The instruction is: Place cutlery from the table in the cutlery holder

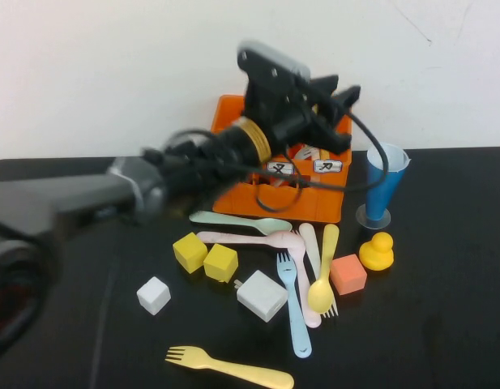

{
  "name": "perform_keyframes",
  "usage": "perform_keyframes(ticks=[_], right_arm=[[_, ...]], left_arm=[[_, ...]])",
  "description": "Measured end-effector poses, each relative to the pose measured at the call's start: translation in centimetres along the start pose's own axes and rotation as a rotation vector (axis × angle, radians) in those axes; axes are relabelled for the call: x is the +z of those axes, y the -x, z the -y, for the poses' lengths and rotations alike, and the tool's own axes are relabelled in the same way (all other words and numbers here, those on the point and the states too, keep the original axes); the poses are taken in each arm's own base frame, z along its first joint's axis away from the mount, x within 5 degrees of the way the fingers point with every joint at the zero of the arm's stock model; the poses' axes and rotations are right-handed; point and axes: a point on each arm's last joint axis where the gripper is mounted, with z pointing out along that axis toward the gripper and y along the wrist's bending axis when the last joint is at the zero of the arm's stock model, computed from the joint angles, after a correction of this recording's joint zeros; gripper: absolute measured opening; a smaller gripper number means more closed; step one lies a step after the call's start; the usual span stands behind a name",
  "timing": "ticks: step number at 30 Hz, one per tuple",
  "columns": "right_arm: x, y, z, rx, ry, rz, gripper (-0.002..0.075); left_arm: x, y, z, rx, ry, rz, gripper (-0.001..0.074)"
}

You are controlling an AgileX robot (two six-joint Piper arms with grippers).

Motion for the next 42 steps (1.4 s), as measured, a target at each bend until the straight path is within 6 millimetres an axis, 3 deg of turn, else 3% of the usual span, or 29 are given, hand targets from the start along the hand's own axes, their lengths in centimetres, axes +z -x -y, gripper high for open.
perform_keyframes(ticks=[4,6,12,16,22,28,38,42], right_arm=[[0.0,0.0,0.0,0.000,0.000,0.000,-0.0003],[0.0,0.0,0.0,0.000,0.000,0.000,-0.0003],[0.0,0.0,0.0,0.000,0.000,0.000,-0.0003],[0.0,0.0,0.0,0.000,0.000,0.000,-0.0003],[0.0,0.0,0.0,0.000,0.000,0.000,-0.0003],[0.0,0.0,0.0,0.000,0.000,0.000,-0.0003],[0.0,0.0,0.0,0.000,0.000,0.000,-0.0003],[0.0,0.0,0.0,0.000,0.000,0.000,-0.0003]], left_arm=[[-2.4,4.4,0.5,0.055,-0.011,-0.108,0.0075],[-4.0,6.6,1.0,0.085,0.002,-0.160,0.0035],[-9.7,10.0,4.3,0.216,-0.055,-0.298,0.0004],[-14.4,11.4,6.4,0.151,-0.025,-0.340,0.0001],[-20.5,12.7,7.2,0.031,0.111,-0.326,0.0001],[-26.0,13.1,8.1,0.017,0.220,-0.256,0.0000],[-33.9,10.2,9.1,-0.142,0.529,-0.057,0.0000],[-36.8,8.9,9.7,-0.097,0.623,-0.021,0.0000]])
